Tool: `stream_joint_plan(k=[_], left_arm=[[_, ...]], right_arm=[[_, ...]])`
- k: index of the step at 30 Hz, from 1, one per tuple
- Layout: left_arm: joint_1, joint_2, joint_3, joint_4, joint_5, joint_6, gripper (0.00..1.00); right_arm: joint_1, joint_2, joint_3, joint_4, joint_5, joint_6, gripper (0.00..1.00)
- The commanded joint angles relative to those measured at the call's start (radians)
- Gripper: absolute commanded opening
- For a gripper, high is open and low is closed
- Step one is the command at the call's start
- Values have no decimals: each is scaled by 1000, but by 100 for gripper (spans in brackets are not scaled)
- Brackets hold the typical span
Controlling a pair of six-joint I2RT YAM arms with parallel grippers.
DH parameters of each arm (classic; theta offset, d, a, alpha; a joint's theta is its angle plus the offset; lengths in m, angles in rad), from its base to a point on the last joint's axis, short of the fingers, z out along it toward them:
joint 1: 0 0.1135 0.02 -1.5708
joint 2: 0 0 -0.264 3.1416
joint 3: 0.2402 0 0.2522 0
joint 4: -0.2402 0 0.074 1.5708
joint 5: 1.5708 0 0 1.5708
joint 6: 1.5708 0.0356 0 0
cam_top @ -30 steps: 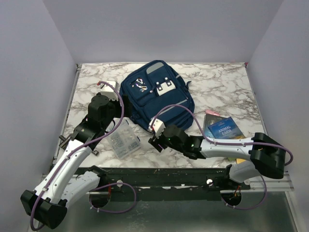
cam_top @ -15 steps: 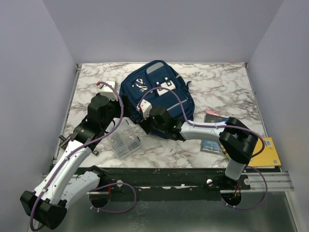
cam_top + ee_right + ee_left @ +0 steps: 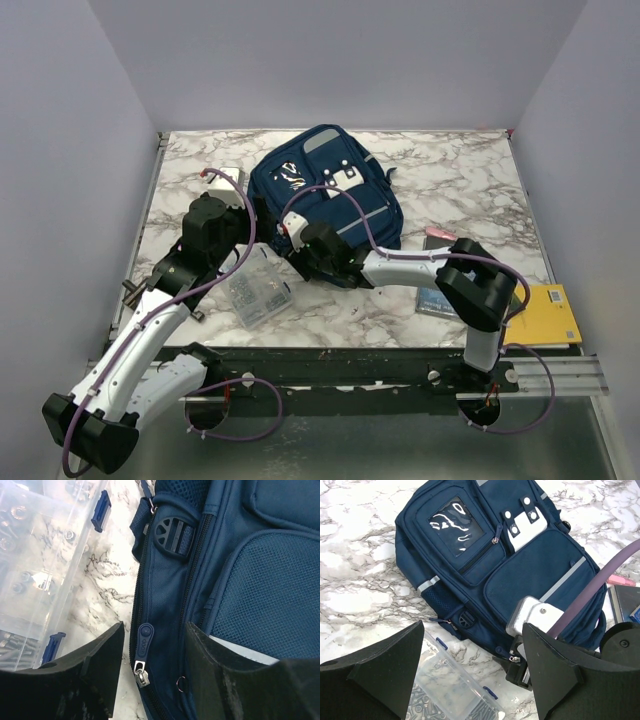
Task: Pack the student bag
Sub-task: Unzip the student bag at the center of the board.
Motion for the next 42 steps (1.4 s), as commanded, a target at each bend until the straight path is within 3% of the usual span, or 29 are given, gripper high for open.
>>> stream_joint_plan(k=[1,7,11,17,20,31,42], left_arm=[[6,4,-1,6,33,-13,81],[12,6,-3,7,39,-19,81],[14,14,-4,7,38,-25,81],[32,62,-1,8,94,-60,81],[63,97,0,13,148,-99,81],[167,339,-5,50,377,-282,79],[190,639,16,85,686,-552,71]], right_arm=[[-3,41,28,-51,38,-6,53],[-2,75,37,-44,26,5,48],[-3,87,56,-70,37,17,34],[-3,-14,-46,44,13,50,18],[-3,-49,-101,121,-13,103,1],[-23,-145,-293,432,-39,276,1],[-30,-239,-412,606,-25,364,1]])
